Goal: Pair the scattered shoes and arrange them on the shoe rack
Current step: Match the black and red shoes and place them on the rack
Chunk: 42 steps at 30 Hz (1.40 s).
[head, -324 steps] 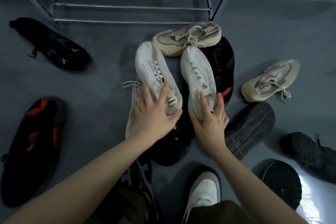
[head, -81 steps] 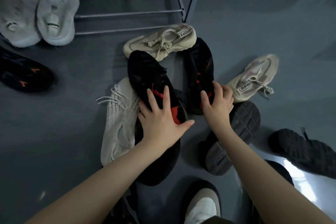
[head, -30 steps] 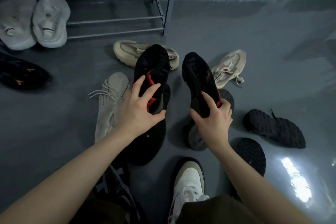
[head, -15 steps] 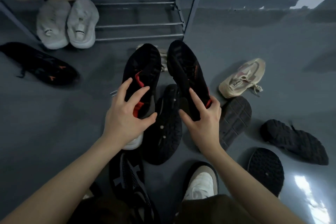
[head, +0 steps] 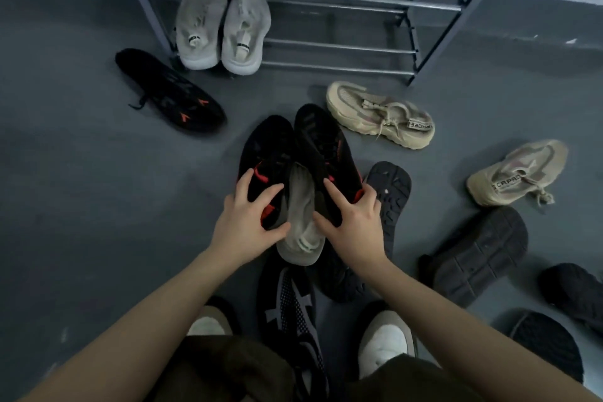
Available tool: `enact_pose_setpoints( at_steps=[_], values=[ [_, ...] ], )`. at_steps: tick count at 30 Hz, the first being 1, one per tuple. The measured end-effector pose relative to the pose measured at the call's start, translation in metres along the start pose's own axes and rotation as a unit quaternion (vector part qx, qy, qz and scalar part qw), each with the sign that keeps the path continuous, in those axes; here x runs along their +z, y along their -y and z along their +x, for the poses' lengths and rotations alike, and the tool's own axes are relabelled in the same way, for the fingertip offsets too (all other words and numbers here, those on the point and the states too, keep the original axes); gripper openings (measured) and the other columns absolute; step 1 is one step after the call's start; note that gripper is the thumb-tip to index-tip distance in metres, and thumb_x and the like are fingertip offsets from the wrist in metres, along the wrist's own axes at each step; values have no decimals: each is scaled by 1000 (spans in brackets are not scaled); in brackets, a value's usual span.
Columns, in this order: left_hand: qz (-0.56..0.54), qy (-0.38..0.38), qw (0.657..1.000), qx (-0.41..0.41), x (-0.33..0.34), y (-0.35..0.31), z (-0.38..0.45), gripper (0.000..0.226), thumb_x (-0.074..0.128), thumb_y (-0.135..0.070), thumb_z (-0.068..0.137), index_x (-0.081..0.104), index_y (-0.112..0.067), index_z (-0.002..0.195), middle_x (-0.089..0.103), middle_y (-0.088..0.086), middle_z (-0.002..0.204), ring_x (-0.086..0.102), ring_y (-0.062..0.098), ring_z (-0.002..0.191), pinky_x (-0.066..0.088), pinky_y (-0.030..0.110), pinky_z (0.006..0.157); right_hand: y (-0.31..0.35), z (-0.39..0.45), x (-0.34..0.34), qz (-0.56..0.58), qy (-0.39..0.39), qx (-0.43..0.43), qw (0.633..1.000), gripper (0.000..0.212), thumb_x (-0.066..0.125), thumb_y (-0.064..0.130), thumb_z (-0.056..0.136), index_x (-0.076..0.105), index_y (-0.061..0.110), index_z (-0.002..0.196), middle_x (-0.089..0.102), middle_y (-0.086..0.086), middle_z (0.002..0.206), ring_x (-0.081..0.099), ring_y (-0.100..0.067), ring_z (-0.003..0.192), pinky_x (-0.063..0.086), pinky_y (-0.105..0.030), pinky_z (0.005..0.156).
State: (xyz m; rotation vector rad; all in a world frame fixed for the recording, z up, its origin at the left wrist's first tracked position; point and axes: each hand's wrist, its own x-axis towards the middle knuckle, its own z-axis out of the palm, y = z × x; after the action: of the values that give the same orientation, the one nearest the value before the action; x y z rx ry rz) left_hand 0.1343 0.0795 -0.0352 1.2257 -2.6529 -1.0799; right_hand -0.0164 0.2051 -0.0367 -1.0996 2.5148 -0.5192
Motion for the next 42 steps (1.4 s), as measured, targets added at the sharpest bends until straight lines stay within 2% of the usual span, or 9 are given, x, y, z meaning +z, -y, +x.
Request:
enact_pose_setpoints(
  at_steps=[3,7,9,16,21,27,34,38,42],
  values=[
    [-33,-5,999,-17,6,5,-4,76,66,-53,75,26,-47,140,-6,1,155,11,30,140,33,42,105,-7,-4,2,8,19,-3,1000,67,52,60,84,22,49,143,15,-21,149,25,-41,133,36,-54,104],
    [2,-17,999,-50,12,2,-10,77,57,-59,79,14,-49,142,-4,6,154,27,39,131,39,47,98,-12,-11,1,8,22,-1,1000,67,45,66,83,8,59,139,6,-19,154,22,-37,139,38,-54,104],
    [-1,-23,998,-51,15,-2,-12,71,54,-56,83,15,-48,142,0,6,154,27,39,129,41,44,95,-11,-13,1,24,24,-4,999,68,47,63,84,6,62,138,4,-16,154,21,-35,139,42,-52,100],
    [-13,-65,998,-2,23,-3,-16,53,51,-45,90,32,-42,140,12,2,155,29,36,124,41,43,96,-5,-8,4,30,19,-28,999,55,50,48,91,25,54,140,5,-17,152,18,-41,132,22,-51,109],
    [-34,-124,991,21,6,-15,-17,49,55,-44,88,43,-39,135,22,3,152,37,32,121,48,38,85,4,-7,-9,89,-27,-16,996,50,54,42,91,35,51,137,16,-17,150,23,-41,130,25,-50,108],
    [0,-201,978,64,-20,-41,-2,48,51,-47,86,47,-36,133,34,7,146,40,36,115,36,31,78,12,4,-33,116,-85,-26,989,49,54,42,90,37,51,135,20,-14,148,27,-39,128,27,-51,109],
    [4,-197,977,79,-42,-66,65,48,55,-43,89,44,-36,135,30,3,148,38,33,115,38,32,82,9,57,-57,115,-132,-24,984,48,56,42,90,41,46,135,28,-14,143,30,-35,124,31,-53,106],
    [12,-195,977,90,-43,-69,114,48,56,-43,89,45,-35,135,35,4,144,42,35,111,49,41,78,8,109,-60,126,-144,-13,981,47,55,41,90,42,46,135,26,-14,144,28,-37,126,30,-55,106],
    [20,-196,976,88,-41,-66,165,48,56,-42,88,47,-34,134,38,4,141,43,37,107,50,43,78,11,167,-56,119,-162,-4,980,46,55,41,91,42,44,135,26,-15,145,32,-38,123,32,-52,105]
  ],
)
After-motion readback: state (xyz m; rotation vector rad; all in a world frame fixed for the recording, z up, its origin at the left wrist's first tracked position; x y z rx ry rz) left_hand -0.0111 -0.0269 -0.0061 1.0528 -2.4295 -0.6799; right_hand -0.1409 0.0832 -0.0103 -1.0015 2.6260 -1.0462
